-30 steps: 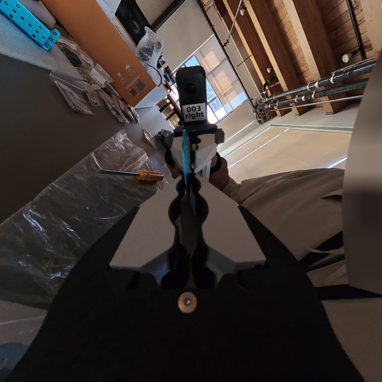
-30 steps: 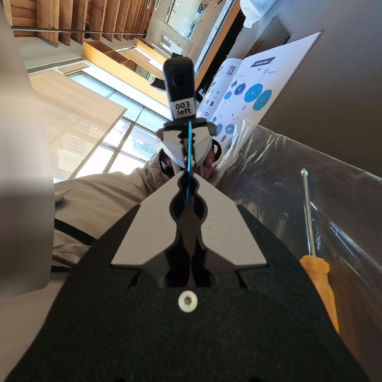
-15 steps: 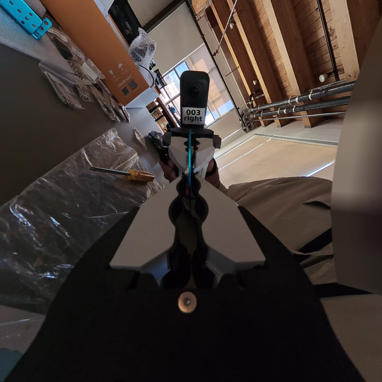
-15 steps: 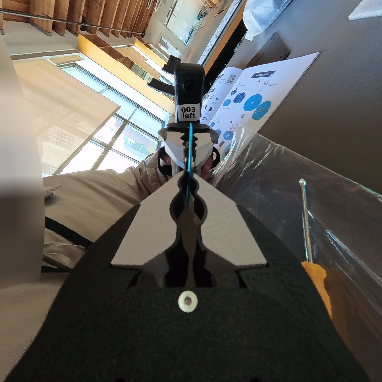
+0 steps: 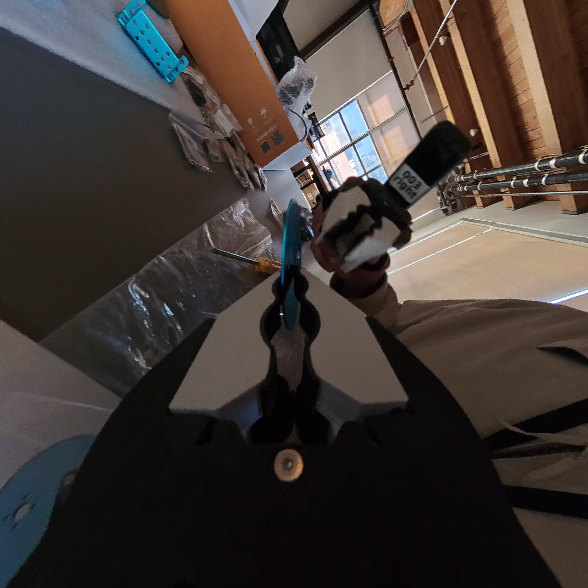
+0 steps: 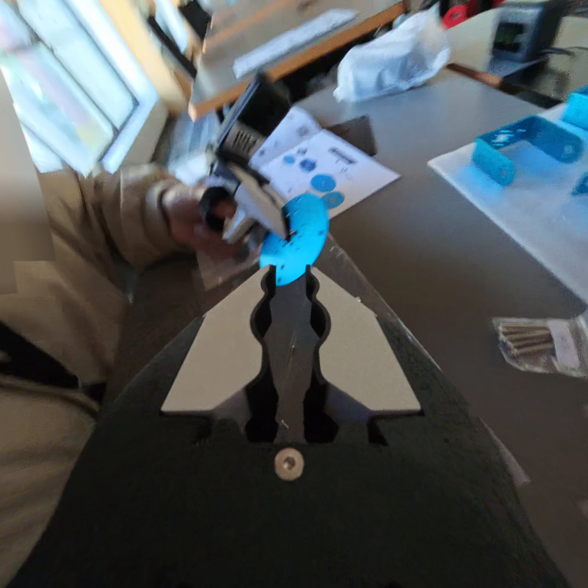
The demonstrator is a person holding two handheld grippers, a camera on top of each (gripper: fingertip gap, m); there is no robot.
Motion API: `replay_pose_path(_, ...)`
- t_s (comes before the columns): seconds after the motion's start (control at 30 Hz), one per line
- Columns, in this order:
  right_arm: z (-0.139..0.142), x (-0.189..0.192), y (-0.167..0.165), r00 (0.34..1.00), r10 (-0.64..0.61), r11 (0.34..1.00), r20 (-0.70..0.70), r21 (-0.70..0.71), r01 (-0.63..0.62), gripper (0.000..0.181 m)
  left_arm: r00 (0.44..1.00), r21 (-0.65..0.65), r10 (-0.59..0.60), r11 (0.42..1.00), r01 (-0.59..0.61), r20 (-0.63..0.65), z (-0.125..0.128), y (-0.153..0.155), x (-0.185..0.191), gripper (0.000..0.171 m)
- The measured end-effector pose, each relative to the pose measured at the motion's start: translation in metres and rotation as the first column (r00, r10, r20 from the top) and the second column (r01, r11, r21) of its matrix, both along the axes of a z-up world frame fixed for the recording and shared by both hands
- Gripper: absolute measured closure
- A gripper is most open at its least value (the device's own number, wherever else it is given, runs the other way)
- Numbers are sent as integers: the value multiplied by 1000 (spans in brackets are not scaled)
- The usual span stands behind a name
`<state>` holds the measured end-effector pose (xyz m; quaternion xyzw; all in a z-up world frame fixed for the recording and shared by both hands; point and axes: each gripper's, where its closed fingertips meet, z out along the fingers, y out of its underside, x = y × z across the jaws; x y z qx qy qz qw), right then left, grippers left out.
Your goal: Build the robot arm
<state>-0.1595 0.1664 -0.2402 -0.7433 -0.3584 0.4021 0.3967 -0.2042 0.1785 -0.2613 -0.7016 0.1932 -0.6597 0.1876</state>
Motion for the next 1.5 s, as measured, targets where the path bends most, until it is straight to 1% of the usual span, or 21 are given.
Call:
replay_pose_path(0.07,-13,-15,-22,984,114,993,136,27,-119,156,999,27,27,999,-26,-30,-1,3,-3,168)
replay_pose_path(0.1,-23,-20,-29,970,144,989,195,9,-149,158,999,35,39,999,-38,-38,1,3,-6,168)
replay_pose_path(0.13,-34,-25,-36,954,170,985,248,-15,-172,166,997,43,58,998,-56,-42,5,1,-11,168)
replay_pose_path(0.17,-42,-31,-43,940,205,979,273,-35,-203,171,995,67,84,994,-81,-55,8,-2,-17,168)
replay_pose_path(0.23,-52,-41,-56,925,257,966,280,-69,-248,172,980,144,169,978,-153,-108,10,-7,-36,168)
replay_pose_path(0.3,-59,-47,-58,916,262,964,303,-42,-262,171,958,188,257,955,-230,-131,12,-15,-56,168)
replay_pose_path(0.33,-63,-48,-59,903,269,961,334,-29,-276,170,948,187,293,945,-268,-126,13,-21,-65,168)
replay_pose_path(0.4,-74,-48,-60,866,284,952,412,-13,-306,170,932,164,348,930,-329,-106,12,-33,-77,168)
replay_pose_path(0.47,-81,-49,-60,849,283,948,447,6,-319,170,913,135,400,912,-387,-85,9,-43,-86,168)
replay_pose_path(0.57,-85,-48,-56,846,266,951,462,17,-309,171,894,101,443,895,-435,-69,3,-52,-89,168)
replay_pose_path(0.7,-93,-39,-60,809,287,944,513,-6,-331,171,880,94,472,880,-465,-59,0,-56,-87,167)
replay_pose_path(0.77,-89,-18,-58,783,260,950,566,-6,-311,170,877,123,474,878,-464,-75,0,-57,-84,168)
replay_pose_path(0.8,-81,-5,-60,792,257,953,554,-11,-302,171,876,143,474,876,-460,-87,-1,-57,-83,168)
replay_pose_path(0.87,-69,18,-69,832,239,965,501,-24,-263,175,876,181,471,875,-449,-106,-1,-57,-80,168)
replay_pose_path(0.93,-74,44,-73,827,175,981,535,-25,-191,175,881,200,459,879,-432,-113,0,-55,-74,168)
replay_pose_path(1.0,-84,60,-72,804,89,992,588,21,-125,175,894,205,433,891,-406,-112,2,-53,-64,168)
replay_pose_path(1.07,-84,60,-72,805,37,995,592,55,-86,176,906,216,407,900,-377,-113,4,-50,-53,168)
replay_pose_path(1.2,-85,48,-73,820,54,997,569,16,-77,174,914,240,388,905,-352,-122,8,-46,-42,168)
replay_pose_path(1.27,-92,50,-71,810,51,998,585,-2,-61,171,911,240,393,903,-357,-123,9,-45,-42,168)
replay_pose_path(1.37,-90,49,-70,826,27,998,563,28,-51,174,902,228,413,897,-379,-125,7,-43,-46,168)
replay_pose_path(1.5,-92,48,-69,830,13,999,558,29,-36,173,900,195,419,899,-393,-121,4,-42,-49,168)
